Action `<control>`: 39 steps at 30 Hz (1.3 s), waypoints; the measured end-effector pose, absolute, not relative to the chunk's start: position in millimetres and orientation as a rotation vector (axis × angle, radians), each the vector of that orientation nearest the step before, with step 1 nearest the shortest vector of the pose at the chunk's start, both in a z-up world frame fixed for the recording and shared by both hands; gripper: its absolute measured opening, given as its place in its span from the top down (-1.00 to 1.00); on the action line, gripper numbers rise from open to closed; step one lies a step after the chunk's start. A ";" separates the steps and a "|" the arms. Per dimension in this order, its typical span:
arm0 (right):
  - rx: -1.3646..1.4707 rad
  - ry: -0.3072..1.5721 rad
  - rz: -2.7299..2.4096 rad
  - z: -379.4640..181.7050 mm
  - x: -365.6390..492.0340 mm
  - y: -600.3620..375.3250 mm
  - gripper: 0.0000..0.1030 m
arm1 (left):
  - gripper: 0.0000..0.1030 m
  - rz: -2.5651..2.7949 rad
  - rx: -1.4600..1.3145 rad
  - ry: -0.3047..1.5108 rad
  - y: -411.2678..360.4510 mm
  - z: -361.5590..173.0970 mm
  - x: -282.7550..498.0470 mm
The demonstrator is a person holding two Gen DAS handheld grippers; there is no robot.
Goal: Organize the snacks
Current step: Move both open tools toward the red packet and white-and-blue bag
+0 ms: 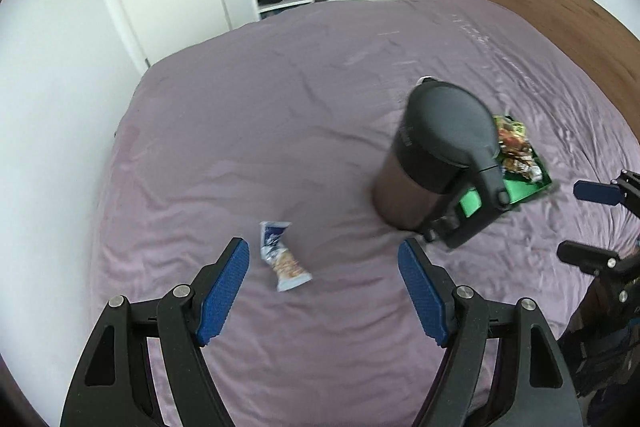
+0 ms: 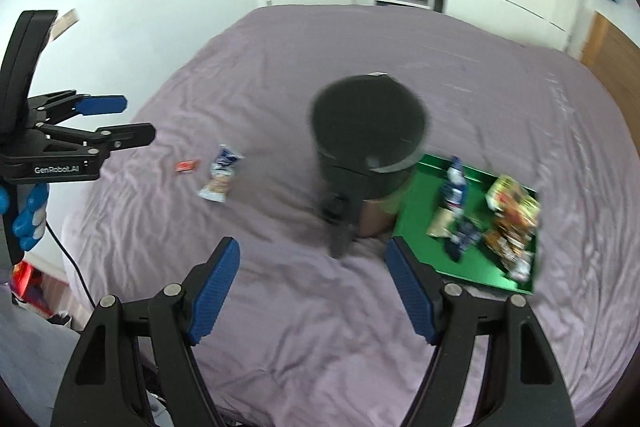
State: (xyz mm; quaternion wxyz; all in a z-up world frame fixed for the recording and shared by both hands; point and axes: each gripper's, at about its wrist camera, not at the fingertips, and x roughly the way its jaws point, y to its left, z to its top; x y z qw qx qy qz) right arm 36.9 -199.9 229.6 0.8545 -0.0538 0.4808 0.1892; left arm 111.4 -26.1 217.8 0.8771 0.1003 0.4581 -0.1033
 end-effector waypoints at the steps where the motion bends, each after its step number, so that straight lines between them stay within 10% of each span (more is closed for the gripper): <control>1: -0.117 1.012 0.415 227.9 39.7 -191.8 -0.45 | -0.40 -0.205 0.204 0.960 -21.0 215.7 111.6; 39: -0.088 1.312 0.585 26.5 178.2 13.3 -0.45 | -0.39 -0.160 0.225 1.293 145.0 28.2 224.7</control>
